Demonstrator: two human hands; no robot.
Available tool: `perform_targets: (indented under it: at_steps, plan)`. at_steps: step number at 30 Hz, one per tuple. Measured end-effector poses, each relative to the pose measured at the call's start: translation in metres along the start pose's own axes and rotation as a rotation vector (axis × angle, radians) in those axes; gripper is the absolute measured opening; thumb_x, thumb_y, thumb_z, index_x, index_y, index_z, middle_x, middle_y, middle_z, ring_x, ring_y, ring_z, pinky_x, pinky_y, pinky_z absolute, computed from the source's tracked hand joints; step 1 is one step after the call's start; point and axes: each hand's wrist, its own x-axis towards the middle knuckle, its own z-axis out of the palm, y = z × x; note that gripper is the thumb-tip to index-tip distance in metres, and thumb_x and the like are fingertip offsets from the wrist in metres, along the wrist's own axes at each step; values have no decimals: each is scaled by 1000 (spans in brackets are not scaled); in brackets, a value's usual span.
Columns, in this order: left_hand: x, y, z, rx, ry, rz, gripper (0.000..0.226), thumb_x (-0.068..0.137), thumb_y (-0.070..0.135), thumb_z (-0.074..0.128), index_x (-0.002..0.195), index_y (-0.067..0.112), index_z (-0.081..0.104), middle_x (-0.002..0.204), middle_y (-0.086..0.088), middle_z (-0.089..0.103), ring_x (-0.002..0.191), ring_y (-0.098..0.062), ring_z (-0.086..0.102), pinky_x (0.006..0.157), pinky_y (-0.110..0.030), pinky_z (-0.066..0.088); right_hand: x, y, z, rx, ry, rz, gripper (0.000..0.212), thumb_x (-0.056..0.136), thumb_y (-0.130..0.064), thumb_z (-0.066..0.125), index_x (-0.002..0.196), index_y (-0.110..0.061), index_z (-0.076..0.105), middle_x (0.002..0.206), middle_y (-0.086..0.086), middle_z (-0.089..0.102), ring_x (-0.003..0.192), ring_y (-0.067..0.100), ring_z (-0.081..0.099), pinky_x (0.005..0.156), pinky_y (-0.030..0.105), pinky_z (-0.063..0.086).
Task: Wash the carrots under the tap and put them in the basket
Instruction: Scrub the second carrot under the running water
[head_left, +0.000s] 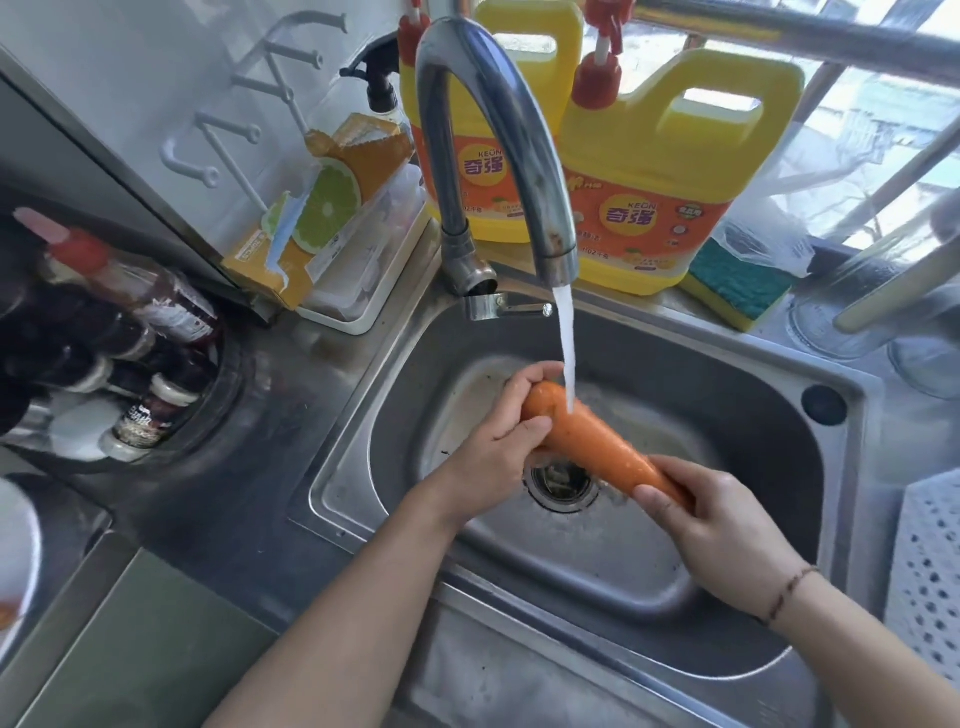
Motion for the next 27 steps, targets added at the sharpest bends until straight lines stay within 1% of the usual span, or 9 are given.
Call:
perform_targets:
  at_steps: [3, 5, 7, 12, 15, 18, 22, 25, 27]
  plan:
    - [4, 4, 2, 9, 61, 13, 42, 88, 14, 42, 119, 40, 53, 118, 4, 47, 101, -5, 55, 90, -43, 57, 0, -1, 0, 14, 40, -9, 16, 91, -22, 67, 105, -18, 71, 58, -7, 59, 56, 4, 53, 51, 15, 39]
    - [8, 3, 4, 43, 128, 27, 41, 84, 13, 45, 109, 43, 57, 111, 3, 51, 95, -9, 55, 91, -57, 54, -1, -2, 2, 12, 61, -23, 18, 90, -23, 67, 108, -19, 71, 62, -4, 61, 61, 5, 55, 54, 15, 40]
    - [11, 0, 4, 53, 175, 32, 36, 81, 16, 49, 99, 45, 60, 107, 4, 55, 93, -14, 54, 89, -63, 52, -3, -3, 4, 14, 77, -36, 19, 90, -23, 68, 108, -18, 70, 63, -4, 61, 64, 5, 56, 55, 15, 40]
    - [15, -6, 3, 37, 244, 104, 21, 73, 37, 61, 93, 40, 64, 99, 7, 61, 89, -15, 58, 79, -63, 56, -4, -3, 8, 3, 100, -30, 18, 91, -23, 67, 108, -18, 71, 59, -9, 58, 58, 3, 55, 55, 13, 39]
    - [18, -7, 6, 39, 312, 136, 15, 74, 42, 65, 88, 37, 66, 91, 9, 63, 87, -20, 59, 75, -67, 54, -5, -6, 11, -44, 135, -53, 23, 91, -25, 67, 112, -17, 70, 69, -9, 62, 63, 8, 56, 61, 19, 39]
    - [17, -3, 7, 45, 269, 102, 21, 77, 46, 69, 94, 35, 64, 97, 3, 61, 89, -22, 58, 77, -64, 53, -5, -6, 10, 3, 132, -36, 19, 90, -24, 69, 108, -19, 70, 65, -9, 61, 63, 8, 57, 57, 14, 39]
    - [14, 3, 4, 48, 102, -17, 31, 84, 16, 46, 114, 22, 55, 107, 1, 50, 97, -18, 52, 89, -57, 53, -5, 3, 7, 63, 105, 4, 19, 89, -23, 69, 107, -19, 72, 53, -13, 56, 53, 5, 53, 51, 15, 38]
    - [14, 3, 2, -31, 106, -32, 31, 82, 13, 46, 109, 24, 57, 110, -2, 51, 96, -17, 54, 84, -46, 57, -6, 1, 9, 50, 117, -12, 18, 89, -23, 69, 107, -18, 72, 55, -10, 56, 56, 4, 54, 53, 15, 38]
    - [15, -2, 0, -65, 125, -28, 28, 81, 15, 50, 102, 29, 61, 110, -6, 53, 92, -17, 57, 81, -46, 58, -6, 0, 10, 45, 127, -17, 19, 89, -23, 69, 108, -18, 72, 57, -10, 57, 58, 2, 54, 54, 13, 39]
